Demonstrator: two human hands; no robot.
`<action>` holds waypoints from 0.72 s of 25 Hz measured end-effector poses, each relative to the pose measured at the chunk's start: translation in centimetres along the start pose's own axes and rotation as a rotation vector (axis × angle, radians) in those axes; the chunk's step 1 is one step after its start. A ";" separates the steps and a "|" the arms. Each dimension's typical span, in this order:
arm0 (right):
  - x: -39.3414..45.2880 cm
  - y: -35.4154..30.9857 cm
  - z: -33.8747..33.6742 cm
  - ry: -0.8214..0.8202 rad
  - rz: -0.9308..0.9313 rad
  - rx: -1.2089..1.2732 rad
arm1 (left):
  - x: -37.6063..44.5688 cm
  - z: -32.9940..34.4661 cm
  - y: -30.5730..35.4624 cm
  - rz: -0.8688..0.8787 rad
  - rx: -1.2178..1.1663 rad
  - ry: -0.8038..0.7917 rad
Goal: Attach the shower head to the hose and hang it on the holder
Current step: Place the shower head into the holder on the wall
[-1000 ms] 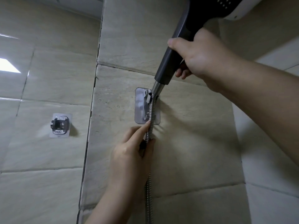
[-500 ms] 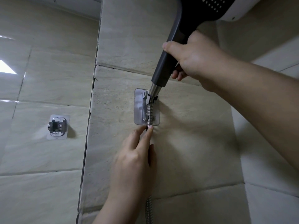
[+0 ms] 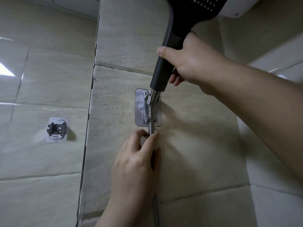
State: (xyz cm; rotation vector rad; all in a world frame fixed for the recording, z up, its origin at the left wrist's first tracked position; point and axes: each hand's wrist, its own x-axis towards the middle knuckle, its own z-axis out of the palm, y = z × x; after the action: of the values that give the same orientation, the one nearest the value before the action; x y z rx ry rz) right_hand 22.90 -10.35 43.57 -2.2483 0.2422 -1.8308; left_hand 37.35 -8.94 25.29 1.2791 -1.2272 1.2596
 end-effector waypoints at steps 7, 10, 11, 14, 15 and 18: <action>0.2 -0.5 0.2 -0.077 -0.023 -0.071 | 0.8 -0.3 0.4 -0.028 0.066 -0.055; -0.2 -0.6 0.5 -0.051 -0.018 -0.086 | 0.9 -0.5 0.4 -0.017 0.118 -0.084; -0.5 -0.5 0.6 -0.034 -0.016 -0.081 | 0.9 -0.6 0.4 -0.014 0.130 -0.090; -1.0 -0.4 0.9 0.017 -0.015 -0.101 | 1.0 -0.9 0.4 -0.001 0.142 -0.099; -1.0 -0.5 1.0 0.030 -0.016 -0.105 | 1.1 -1.0 0.5 0.004 0.143 -0.098; -1.3 -0.5 1.1 0.040 -0.013 -0.110 | 1.0 -1.1 0.5 0.011 0.145 -0.110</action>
State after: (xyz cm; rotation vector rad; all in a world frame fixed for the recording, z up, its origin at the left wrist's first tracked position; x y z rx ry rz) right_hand 23.74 -9.46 42.29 -2.2916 0.3447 -1.9148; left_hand 36.76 -7.93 26.37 1.4649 -1.2388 1.3209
